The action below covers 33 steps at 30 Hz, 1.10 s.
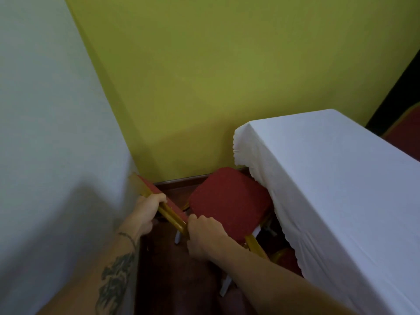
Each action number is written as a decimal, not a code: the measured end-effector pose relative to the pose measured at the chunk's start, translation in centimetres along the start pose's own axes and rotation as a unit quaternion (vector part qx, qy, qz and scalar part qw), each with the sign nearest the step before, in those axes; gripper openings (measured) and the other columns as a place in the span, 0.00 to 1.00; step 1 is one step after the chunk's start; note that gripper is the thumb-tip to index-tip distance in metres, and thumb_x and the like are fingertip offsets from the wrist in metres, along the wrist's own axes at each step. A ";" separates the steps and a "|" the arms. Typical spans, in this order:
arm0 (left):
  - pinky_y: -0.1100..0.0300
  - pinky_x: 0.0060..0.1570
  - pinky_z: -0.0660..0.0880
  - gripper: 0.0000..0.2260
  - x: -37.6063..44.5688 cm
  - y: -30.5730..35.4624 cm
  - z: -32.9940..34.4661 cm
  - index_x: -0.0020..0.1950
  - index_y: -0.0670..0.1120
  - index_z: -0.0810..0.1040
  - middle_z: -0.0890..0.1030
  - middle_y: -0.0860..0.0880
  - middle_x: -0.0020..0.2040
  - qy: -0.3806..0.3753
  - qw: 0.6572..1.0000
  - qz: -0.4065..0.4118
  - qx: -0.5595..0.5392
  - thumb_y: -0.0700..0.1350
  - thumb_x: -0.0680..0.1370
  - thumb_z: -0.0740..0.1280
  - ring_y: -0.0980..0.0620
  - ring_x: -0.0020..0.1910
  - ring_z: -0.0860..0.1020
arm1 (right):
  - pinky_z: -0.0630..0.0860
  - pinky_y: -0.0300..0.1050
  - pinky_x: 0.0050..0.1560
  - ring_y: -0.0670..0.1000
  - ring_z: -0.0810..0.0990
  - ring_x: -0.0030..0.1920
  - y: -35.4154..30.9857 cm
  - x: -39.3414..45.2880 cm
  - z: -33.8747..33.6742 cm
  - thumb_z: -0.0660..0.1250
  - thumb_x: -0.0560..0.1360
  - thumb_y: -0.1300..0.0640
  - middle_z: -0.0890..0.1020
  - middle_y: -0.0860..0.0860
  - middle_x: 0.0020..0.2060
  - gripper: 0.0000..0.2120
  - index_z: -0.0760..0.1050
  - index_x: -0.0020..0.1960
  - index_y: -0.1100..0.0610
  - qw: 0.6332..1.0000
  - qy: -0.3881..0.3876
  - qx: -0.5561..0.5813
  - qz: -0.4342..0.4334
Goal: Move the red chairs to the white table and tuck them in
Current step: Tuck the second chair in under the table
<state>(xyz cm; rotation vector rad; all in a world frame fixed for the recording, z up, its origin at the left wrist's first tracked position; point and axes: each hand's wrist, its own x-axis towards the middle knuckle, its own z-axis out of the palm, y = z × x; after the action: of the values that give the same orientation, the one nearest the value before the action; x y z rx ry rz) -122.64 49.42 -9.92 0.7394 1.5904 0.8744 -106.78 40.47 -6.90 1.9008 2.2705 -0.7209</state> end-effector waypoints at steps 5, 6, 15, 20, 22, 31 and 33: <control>0.36 0.58 0.77 0.14 3.3 1.3 -1.6 0.45 0.43 0.77 0.77 0.42 0.36 -0.045 0.997 0.015 0.058 0.43 0.62 0.71 0.42 0.42 0.78 | 0.76 0.58 0.59 0.66 0.77 0.64 -1.4 1.5 -0.5 0.69 0.78 0.48 0.76 0.61 0.64 0.24 0.69 0.67 0.60 0.999 -0.008 0.041 0.027; 0.37 0.56 0.78 0.13 4.0 1.8 -1.7 0.44 0.43 0.78 0.77 0.42 0.36 -0.050 0.996 0.020 0.070 0.43 0.62 0.72 0.42 0.41 0.78 | 0.76 0.58 0.59 0.66 0.77 0.64 -1.6 2.0 -0.7 0.69 0.78 0.47 0.76 0.61 0.64 0.25 0.69 0.68 0.60 0.998 -0.008 0.044 0.033; 0.51 0.42 0.72 0.16 8.1 6.3 -1.3 0.45 0.42 0.73 0.75 0.42 0.40 -0.129 0.982 0.043 0.130 0.44 0.60 0.72 0.42 0.39 0.76 | 0.74 0.58 0.62 0.66 0.75 0.67 -3.8 7.2 -2.7 0.71 0.77 0.48 0.74 0.61 0.68 0.36 0.59 0.77 0.59 0.993 -0.040 0.066 0.087; 0.53 0.34 0.69 0.25 10.8 7.9 -0.3 0.51 0.40 0.72 0.76 0.40 0.44 -0.151 0.976 0.044 0.150 0.47 0.59 0.74 0.44 0.37 0.76 | 0.73 0.57 0.63 0.65 0.74 0.69 -3.6 9.8 -3.8 0.71 0.76 0.45 0.74 0.60 0.69 0.38 0.59 0.78 0.59 0.989 -0.043 0.070 0.121; 0.54 0.36 0.69 0.22 11.4 8.6 0.5 0.49 0.41 0.72 0.76 0.41 0.43 -0.154 0.976 0.049 0.147 0.46 0.59 0.73 0.44 0.38 0.75 | 0.73 0.57 0.64 0.64 0.74 0.69 -3.5 10.7 -4.3 0.69 0.76 0.41 0.74 0.60 0.70 0.40 0.57 0.79 0.58 0.987 -0.036 0.071 0.138; 0.54 0.34 0.68 0.09 13.1 9.9 3.5 0.43 0.44 0.70 0.74 0.42 0.40 -0.161 0.974 0.078 0.142 0.37 0.73 0.71 0.47 0.36 0.73 | 0.73 0.57 0.63 0.64 0.74 0.68 -2.4 13.9 -5.8 0.69 0.77 0.48 0.73 0.60 0.69 0.38 0.56 0.79 0.60 0.981 -0.026 0.110 0.157; 0.53 0.37 0.71 0.11 13.2 10.0 3.2 0.45 0.44 0.69 0.74 0.43 0.40 -0.178 0.972 0.068 0.136 0.38 0.73 0.72 0.46 0.38 0.75 | 0.75 0.57 0.62 0.64 0.75 0.67 -2.3 14.1 -5.8 0.70 0.76 0.49 0.74 0.59 0.68 0.40 0.54 0.80 0.60 0.981 -0.033 0.113 0.156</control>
<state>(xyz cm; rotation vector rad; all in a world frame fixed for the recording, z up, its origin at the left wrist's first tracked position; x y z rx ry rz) -121.79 66.24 -8.66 1.1441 1.3591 0.5818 -110.78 55.31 -6.21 2.2233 1.8548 -1.0093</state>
